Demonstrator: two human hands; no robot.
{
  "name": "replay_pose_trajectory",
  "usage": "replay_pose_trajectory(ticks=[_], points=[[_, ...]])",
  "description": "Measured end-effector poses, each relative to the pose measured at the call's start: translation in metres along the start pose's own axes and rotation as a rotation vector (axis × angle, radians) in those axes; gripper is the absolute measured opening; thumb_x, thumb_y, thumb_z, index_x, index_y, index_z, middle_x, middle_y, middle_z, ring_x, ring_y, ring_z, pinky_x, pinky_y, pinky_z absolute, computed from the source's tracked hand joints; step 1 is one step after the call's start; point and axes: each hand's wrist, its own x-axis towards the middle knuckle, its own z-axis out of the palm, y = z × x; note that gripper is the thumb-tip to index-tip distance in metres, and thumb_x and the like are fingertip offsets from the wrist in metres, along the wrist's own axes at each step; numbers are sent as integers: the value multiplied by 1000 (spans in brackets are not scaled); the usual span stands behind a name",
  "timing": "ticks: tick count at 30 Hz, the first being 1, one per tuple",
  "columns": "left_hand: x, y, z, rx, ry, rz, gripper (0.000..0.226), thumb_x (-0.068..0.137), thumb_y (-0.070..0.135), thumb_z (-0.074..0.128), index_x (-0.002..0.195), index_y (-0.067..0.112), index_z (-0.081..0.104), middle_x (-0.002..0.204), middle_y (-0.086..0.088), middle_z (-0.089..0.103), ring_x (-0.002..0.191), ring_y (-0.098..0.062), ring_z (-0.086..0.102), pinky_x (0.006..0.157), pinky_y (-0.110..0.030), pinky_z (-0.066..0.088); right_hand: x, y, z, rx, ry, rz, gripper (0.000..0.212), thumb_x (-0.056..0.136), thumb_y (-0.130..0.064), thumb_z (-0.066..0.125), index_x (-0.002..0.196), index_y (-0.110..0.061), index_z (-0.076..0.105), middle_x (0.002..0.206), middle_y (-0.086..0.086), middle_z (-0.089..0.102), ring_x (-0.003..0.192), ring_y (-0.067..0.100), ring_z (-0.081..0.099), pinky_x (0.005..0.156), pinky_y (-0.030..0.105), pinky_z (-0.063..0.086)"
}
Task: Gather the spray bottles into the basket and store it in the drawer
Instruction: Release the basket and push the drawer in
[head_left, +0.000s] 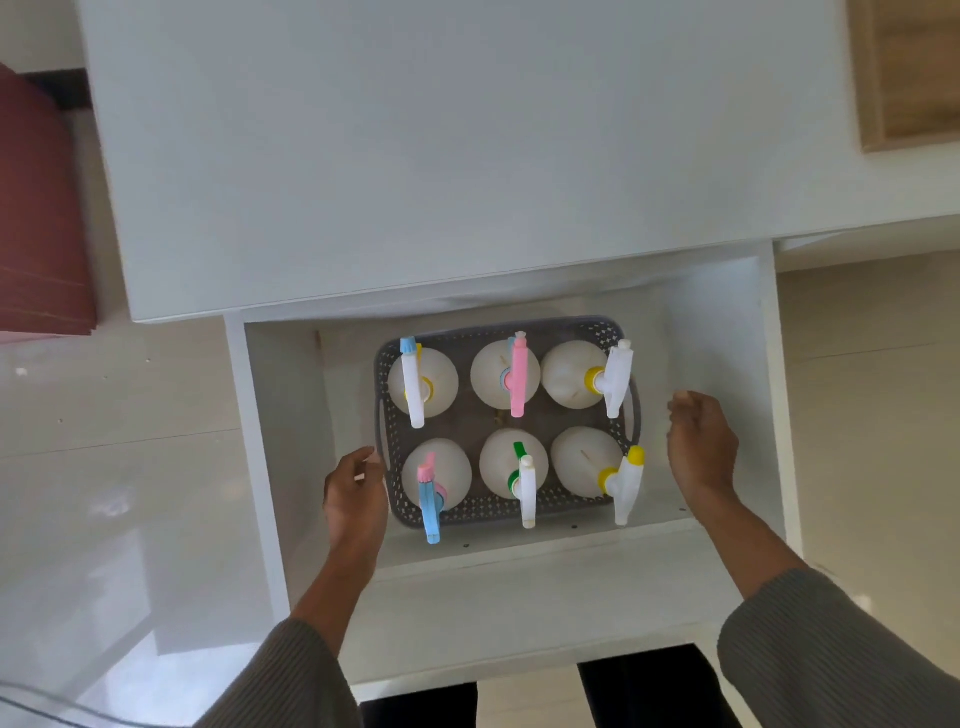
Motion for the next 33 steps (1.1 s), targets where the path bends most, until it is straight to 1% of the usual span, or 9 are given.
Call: replay_pose_trajectory(ticks=[4, 8, 10, 13, 16, 18, 20, 25, 33], points=[[-45, -2, -15, 62, 50, 128, 26, 100, 19, 50, 121, 12, 64, 123, -12, 58, 100, -22, 57, 89, -30, 41, -39, 2, -36, -70, 3, -138, 25, 103, -20, 47, 115, -5, 63, 114, 12, 66, 102, 23, 58, 87, 26, 35], [-100, -5, -27, 192, 53, 455, 23, 97, 10, 56, 118, 4, 65, 117, -13, 61, 108, -32, 59, 95, -38, 45, -94, 4, -65, -70, -50, -244, 27, 101, -16, 52, 125, -4, 60, 126, 14, 62, 115, 30, 60, 95, 35, 45], [-133, -12, -33, 256, 15, 595, 30, 98, 21, 50, 121, 7, 64, 122, -8, 63, 114, -26, 58, 97, -33, 42, -128, 11, -75, -135, -98, -349, 32, 100, -14, 55, 130, -4, 56, 131, 15, 59, 124, 33, 55, 105, 37, 42], [-179, -36, -35, 395, -55, 763, 45, 96, 34, 41, 132, 13, 60, 134, -5, 61, 124, -23, 57, 104, -41, 47, -176, 31, -86, -244, -132, -561, 44, 102, -27, 47, 137, -1, 51, 141, 17, 52, 136, 28, 43, 116, 22, 26], [-215, -68, -29, 609, -83, 886, 53, 96, 36, 41, 144, 16, 47, 151, -5, 47, 141, -26, 40, 116, -49, 31, -211, 63, -92, -380, -171, -739, 58, 96, -33, 44, 142, 1, 47, 153, 18, 42, 146, 34, 34, 119, 41, 26], [-232, -89, -24, 776, -119, 916, 59, 95, 38, 40, 150, 16, 37, 158, -7, 34, 147, -26, 24, 116, -47, 18, -227, 83, -93, -543, -214, -797, 62, 96, -35, 41, 149, -2, 40, 160, 17, 33, 150, 36, 25, 118, 49, 21], [-241, -105, -19, 913, -118, 902, 64, 95, 43, 37, 153, 16, 31, 161, -9, 27, 149, -27, 17, 117, -47, 12, -235, 100, -92, -668, -299, -816, 64, 97, -38, 35, 153, -6, 33, 163, 16, 25, 151, 39, 21, 117, 52, 18], [-236, -123, -9, 1083, -122, 833, 66, 96, 48, 32, 155, 18, 26, 164, -7, 18, 150, -32, 19, 118, -49, 11, -223, 117, -84, -856, -398, -824, 63, 100, -42, 24, 157, -16, 15, 166, 13, 7, 152, 40, 9, 121, 58, 23], [-223, -118, -5, 1086, -76, 836, 69, 96, 49, 32, 157, 20, 17, 166, -7, 12, 152, -30, 12, 119, -52, 10, -208, 108, -73, -822, -376, -825, 68, 98, -47, 31, 157, -19, 14, 165, 16, 14, 152, 41, 14, 117, 62, 27]])
